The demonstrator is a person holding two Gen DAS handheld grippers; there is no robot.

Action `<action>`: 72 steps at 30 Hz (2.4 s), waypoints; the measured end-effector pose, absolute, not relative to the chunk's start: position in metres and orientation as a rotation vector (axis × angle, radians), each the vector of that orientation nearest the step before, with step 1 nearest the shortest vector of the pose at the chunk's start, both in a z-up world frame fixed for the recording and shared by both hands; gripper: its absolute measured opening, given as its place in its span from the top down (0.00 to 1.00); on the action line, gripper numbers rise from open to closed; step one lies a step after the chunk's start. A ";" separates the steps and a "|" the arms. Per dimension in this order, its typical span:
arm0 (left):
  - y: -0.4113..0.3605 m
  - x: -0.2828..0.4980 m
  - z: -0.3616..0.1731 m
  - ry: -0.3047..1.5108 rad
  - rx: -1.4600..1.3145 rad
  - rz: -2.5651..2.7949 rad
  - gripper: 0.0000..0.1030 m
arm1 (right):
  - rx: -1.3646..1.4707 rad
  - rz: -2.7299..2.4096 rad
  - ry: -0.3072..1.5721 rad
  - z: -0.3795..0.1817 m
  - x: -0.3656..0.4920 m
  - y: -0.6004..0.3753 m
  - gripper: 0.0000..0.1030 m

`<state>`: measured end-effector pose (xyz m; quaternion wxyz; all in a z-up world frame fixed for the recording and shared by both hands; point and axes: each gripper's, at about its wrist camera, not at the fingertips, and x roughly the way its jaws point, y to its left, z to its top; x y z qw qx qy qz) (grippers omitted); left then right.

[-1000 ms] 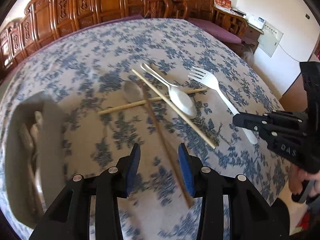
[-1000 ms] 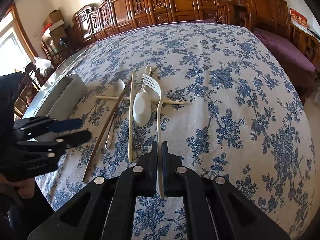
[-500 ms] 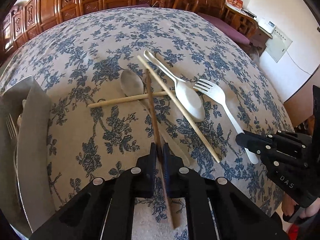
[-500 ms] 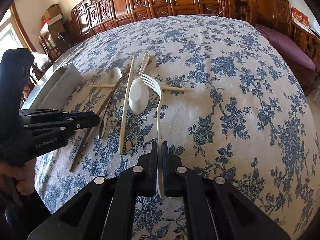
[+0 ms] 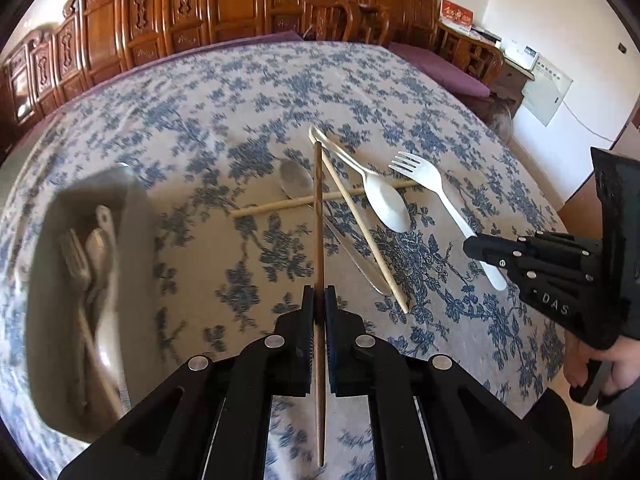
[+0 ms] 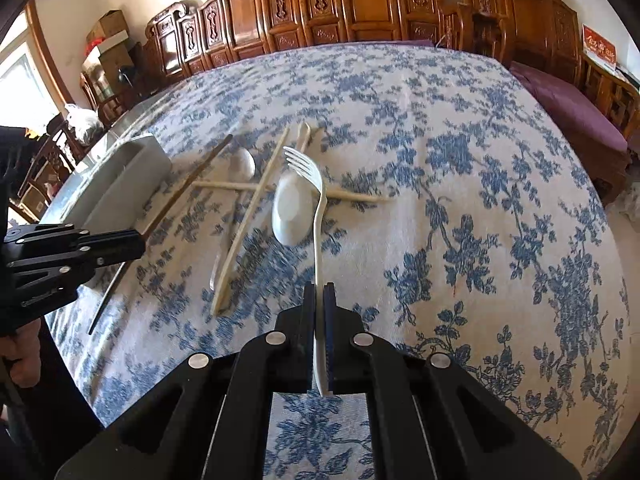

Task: Organize utensils
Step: 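Grasp a wooden chopstick with the left gripper while the right gripper holds the plastic fork, then carry the wooden chopstick into the grey tray and open the left gripper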

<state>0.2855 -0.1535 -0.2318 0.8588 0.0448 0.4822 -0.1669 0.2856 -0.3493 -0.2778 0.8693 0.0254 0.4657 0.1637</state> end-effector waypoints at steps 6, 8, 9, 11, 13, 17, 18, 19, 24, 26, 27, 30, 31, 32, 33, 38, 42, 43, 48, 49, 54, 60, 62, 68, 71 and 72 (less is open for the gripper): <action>-0.134 0.281 -0.211 0.968 0.098 -0.333 0.96 | 0.043 0.362 0.948 -0.262 0.280 -0.333 0.95; -0.127 0.280 -0.204 0.956 0.098 -0.320 0.96 | 0.033 0.374 0.945 -0.259 0.277 -0.325 0.95; -0.124 0.279 -0.202 0.952 0.095 -0.315 0.96 | 0.030 0.381 0.943 -0.257 0.276 -0.321 0.95; -0.115 0.278 -0.195 0.936 0.086 -0.301 0.96 | 0.023 0.397 0.937 -0.254 0.273 -0.313 0.95; -0.107 0.275 -0.188 0.914 0.084 -0.282 0.96 | 0.018 0.417 0.929 -0.250 0.270 -0.305 0.95; -0.091 0.274 -0.179 0.893 0.079 -0.255 0.96 | 0.008 0.453 0.916 -0.242 0.264 -0.290 0.95; -0.088 0.274 -0.177 0.891 0.077 -0.252 0.96 | 0.007 0.460 0.914 -0.241 0.263 -0.287 0.95; -0.083 0.274 -0.175 0.886 0.076 -0.244 0.96 | 0.003 0.469 0.911 -0.239 0.261 -0.283 0.95; -0.066 0.276 -0.170 0.875 0.071 -0.215 0.96 | -0.002 0.499 0.899 -0.231 0.255 -0.271 0.95; -0.058 0.278 -0.168 0.863 0.069 -0.202 0.96 | -0.007 0.510 0.893 -0.229 0.253 -0.267 0.95; -0.052 0.280 -0.168 0.860 0.068 -0.193 0.96 | -0.008 0.515 0.892 -0.228 0.252 -0.265 0.95; -0.037 0.286 -0.170 0.862 0.059 -0.171 0.96 | -0.014 0.527 0.887 -0.226 0.250 -0.261 0.95; -0.034 0.289 -0.170 0.861 0.058 -0.167 0.96 | -0.018 0.527 0.887 -0.227 0.250 -0.260 0.95; -0.030 0.290 -0.171 0.861 0.057 -0.163 0.96 | -0.023 0.527 0.887 -0.227 0.250 -0.259 0.95; -0.026 0.293 -0.172 0.863 0.056 -0.159 0.96 | -0.026 0.526 0.888 -0.228 0.250 -0.258 0.95; -0.016 0.302 -0.187 0.896 0.090 -0.133 0.96 | -0.026 0.517 0.904 -0.234 0.252 -0.261 0.95; -0.010 0.303 -0.203 0.920 0.098 -0.116 0.96 | -0.023 0.509 0.903 -0.233 0.252 -0.264 0.95; -0.009 0.304 -0.208 0.926 0.104 -0.110 0.96 | -0.019 0.507 0.901 -0.232 0.253 -0.265 0.95; -0.005 0.306 -0.223 0.955 0.103 -0.118 0.96 | -0.011 0.503 0.892 -0.228 0.253 -0.268 0.95; -0.004 0.306 -0.226 0.959 0.100 -0.117 0.96 | -0.015 0.501 0.889 -0.227 0.253 -0.268 0.95; -0.006 0.303 -0.231 0.964 0.091 -0.139 0.96 | -0.013 0.517 0.875 -0.219 0.251 -0.263 0.95; -0.012 0.301 -0.236 0.981 0.087 -0.182 0.96 | -0.015 0.525 0.887 -0.218 0.253 -0.250 0.95; -0.013 0.303 -0.240 0.995 0.096 -0.188 0.96 | -0.016 0.526 0.889 -0.218 0.255 -0.245 0.95; -0.009 0.306 -0.247 1.022 0.097 -0.202 0.96 | -0.041 0.536 0.884 -0.212 0.260 -0.229 0.95; -0.008 0.308 -0.246 1.028 0.099 -0.221 0.96 | -0.051 0.540 0.884 -0.209 0.264 -0.221 0.95; -0.007 0.308 -0.246 1.031 0.095 -0.227 0.96 | -0.054 0.541 0.883 -0.209 0.264 -0.218 0.95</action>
